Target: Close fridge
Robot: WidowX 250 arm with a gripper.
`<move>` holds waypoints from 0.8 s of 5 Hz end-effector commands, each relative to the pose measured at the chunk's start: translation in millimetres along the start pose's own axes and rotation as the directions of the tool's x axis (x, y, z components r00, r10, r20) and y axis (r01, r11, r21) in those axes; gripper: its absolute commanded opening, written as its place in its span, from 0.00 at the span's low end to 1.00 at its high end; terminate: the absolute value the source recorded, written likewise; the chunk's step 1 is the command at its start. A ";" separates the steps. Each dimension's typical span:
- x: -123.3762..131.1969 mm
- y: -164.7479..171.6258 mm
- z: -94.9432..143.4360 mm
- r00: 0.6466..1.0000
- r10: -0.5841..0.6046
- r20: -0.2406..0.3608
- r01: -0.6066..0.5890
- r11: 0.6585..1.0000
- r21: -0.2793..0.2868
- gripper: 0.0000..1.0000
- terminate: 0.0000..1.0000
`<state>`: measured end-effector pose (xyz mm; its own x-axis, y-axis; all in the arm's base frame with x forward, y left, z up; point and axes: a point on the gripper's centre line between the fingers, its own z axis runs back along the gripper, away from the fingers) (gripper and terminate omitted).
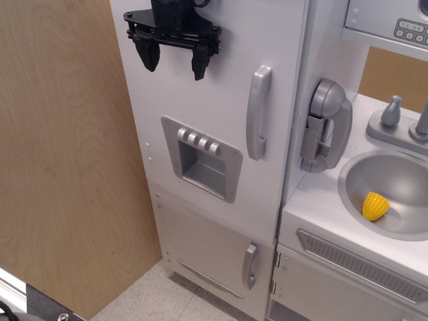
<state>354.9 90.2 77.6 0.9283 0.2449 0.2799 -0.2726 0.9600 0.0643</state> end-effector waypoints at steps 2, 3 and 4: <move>17.4 -0.6 16.9 0.998 0.019 0.058 -0.018 1.000 -0.017 1.00 0.00; 7.0 3.1 19.4 0.999 -0.010 0.051 0.010 1.000 -0.012 1.00 0.00; -26.8 10.6 27.6 0.996 -0.078 0.036 0.078 0.997 -0.022 1.00 0.00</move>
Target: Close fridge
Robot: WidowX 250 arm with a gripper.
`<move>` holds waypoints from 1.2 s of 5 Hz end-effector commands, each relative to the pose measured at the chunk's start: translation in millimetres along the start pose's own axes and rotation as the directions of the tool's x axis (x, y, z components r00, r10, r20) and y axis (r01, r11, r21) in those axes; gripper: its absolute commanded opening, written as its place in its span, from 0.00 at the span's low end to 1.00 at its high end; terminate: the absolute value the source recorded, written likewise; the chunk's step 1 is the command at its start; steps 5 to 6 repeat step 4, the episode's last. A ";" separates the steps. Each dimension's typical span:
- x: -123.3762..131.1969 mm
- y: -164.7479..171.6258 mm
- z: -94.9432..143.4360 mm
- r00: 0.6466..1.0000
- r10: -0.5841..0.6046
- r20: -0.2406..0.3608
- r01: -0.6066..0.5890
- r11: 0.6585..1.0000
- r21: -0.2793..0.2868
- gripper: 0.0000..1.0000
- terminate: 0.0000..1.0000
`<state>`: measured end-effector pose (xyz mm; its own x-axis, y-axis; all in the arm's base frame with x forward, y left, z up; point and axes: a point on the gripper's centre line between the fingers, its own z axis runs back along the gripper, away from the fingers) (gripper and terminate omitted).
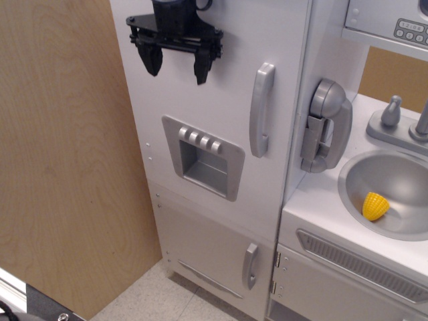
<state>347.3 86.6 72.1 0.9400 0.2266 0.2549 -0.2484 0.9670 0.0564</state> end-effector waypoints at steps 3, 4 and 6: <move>-63.4 28.2 50.2 0.982 -0.189 -0.010 0.188 0.982 -0.033 1.00 0.00; -63.4 28.2 50.2 0.982 -0.189 -0.010 0.188 0.982 -0.033 1.00 1.00; -63.4 28.2 50.2 0.982 -0.189 -0.010 0.188 0.982 -0.033 1.00 1.00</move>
